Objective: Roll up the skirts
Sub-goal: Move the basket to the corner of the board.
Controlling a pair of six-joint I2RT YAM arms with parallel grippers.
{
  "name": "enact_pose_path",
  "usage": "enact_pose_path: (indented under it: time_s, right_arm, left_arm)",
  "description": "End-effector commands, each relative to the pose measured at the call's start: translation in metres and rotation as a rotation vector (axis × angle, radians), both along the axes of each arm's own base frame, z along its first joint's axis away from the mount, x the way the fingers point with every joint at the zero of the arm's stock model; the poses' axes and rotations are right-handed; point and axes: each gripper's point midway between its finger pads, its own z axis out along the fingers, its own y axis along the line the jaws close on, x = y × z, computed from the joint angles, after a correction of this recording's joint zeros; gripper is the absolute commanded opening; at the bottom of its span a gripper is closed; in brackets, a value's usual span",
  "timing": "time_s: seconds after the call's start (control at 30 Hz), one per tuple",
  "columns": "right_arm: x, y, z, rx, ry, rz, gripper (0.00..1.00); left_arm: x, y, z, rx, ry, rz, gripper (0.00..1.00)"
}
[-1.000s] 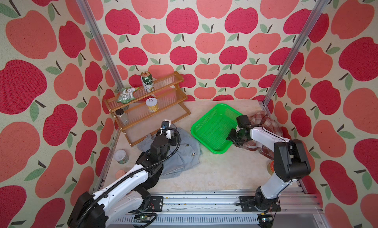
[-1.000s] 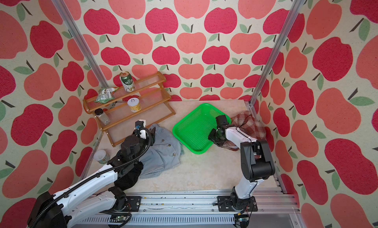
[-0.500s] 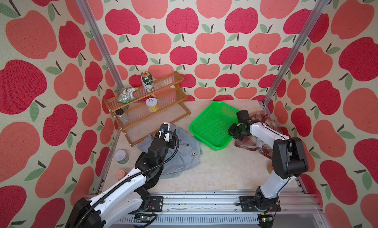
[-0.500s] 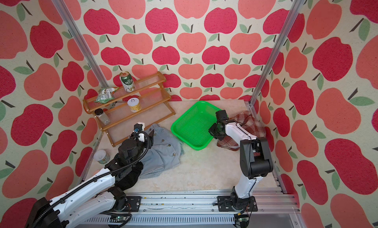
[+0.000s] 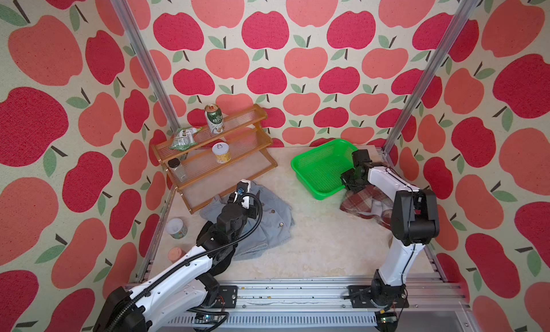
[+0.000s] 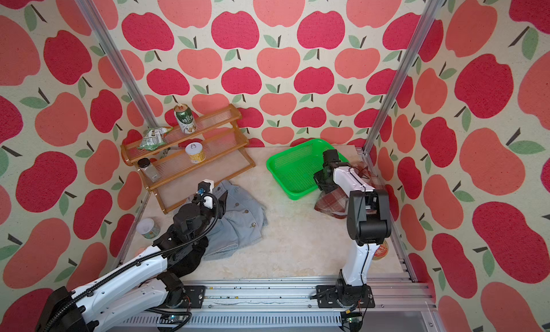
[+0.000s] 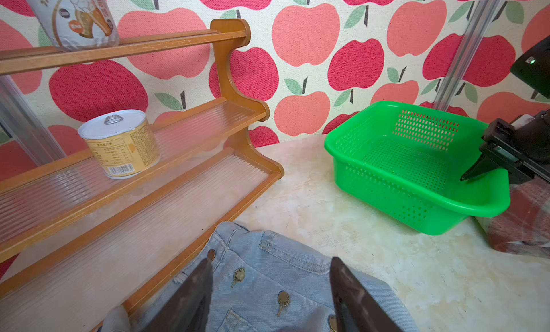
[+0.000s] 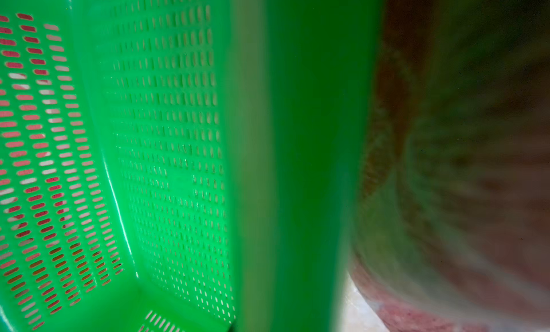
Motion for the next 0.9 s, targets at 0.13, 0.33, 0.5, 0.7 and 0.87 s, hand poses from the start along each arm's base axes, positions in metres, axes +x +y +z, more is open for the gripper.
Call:
enact_pose_path:
  time_s: [0.13,0.33,0.5,0.7,0.87]
  right_arm:
    - [0.029,-0.045,0.016,-0.041,-0.002,-0.321,0.0]
    - [0.056,-0.057,0.004,-0.013,-0.004,-0.441,0.0]
    - [0.087,-0.06,-0.001,0.011,-0.026,-0.468,0.0]
    - [0.123,-0.049,0.001,0.035,-0.096,-0.363,0.17]
    - [0.128,-0.046,0.0,0.021,-0.138,-0.295,0.51]
  left_arm:
    - [-0.005,-0.011,-0.023,0.009,0.115,-0.036,0.63]
    - [-0.015,-0.018,-0.03,-0.022,0.145,-0.072,0.63]
    - [-0.02,-0.018,-0.033,-0.019,0.139,-0.078,0.63]
    - [-0.019,-0.021,-0.038,-0.02,0.136,-0.085,0.64]
    - [-0.016,-0.026,-0.041,-0.019,0.149,-0.092,0.64]
